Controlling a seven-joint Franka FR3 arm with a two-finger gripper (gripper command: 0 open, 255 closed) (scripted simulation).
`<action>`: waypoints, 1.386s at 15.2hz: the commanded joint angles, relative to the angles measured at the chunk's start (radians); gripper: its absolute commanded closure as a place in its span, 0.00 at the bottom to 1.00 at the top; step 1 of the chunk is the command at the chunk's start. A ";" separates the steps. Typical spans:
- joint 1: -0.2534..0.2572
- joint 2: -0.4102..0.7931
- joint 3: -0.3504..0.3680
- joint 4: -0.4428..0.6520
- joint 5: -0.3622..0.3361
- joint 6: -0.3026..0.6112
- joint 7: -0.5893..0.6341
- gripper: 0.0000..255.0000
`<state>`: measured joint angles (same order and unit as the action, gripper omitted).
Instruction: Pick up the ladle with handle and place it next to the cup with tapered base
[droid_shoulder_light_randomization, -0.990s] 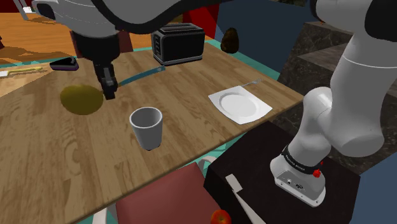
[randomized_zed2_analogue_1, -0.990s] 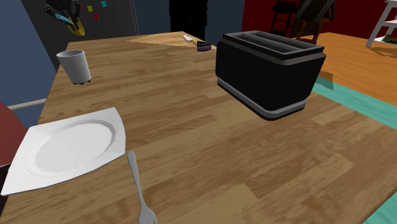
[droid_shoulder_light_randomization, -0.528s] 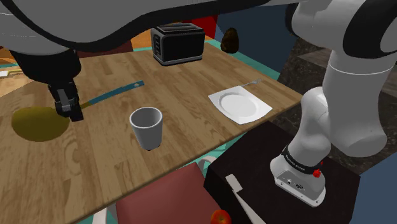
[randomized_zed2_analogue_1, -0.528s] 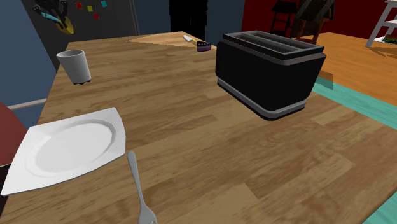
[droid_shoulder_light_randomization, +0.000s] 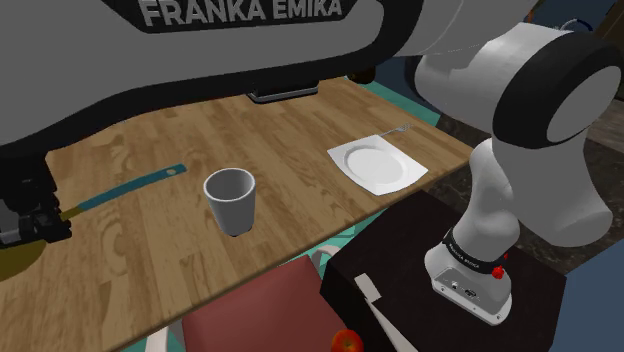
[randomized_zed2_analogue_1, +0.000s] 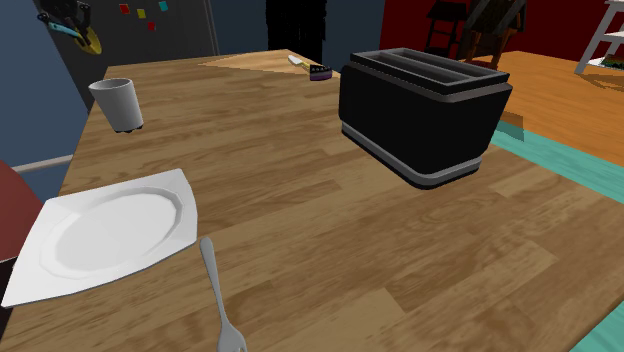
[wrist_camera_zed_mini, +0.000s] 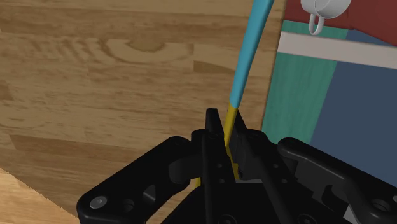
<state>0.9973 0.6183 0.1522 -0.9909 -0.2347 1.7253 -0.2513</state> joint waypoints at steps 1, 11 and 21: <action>-0.001 -0.001 0.000 -0.028 -0.001 0.027 0.007 1.00; -0.013 -0.021 -0.001 -0.195 -0.006 0.172 0.031 1.00; -0.019 -0.007 -0.005 -0.306 -0.017 0.295 0.053 1.00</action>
<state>0.9785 0.6088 0.1478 -1.2873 -0.2497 2.0078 -0.2010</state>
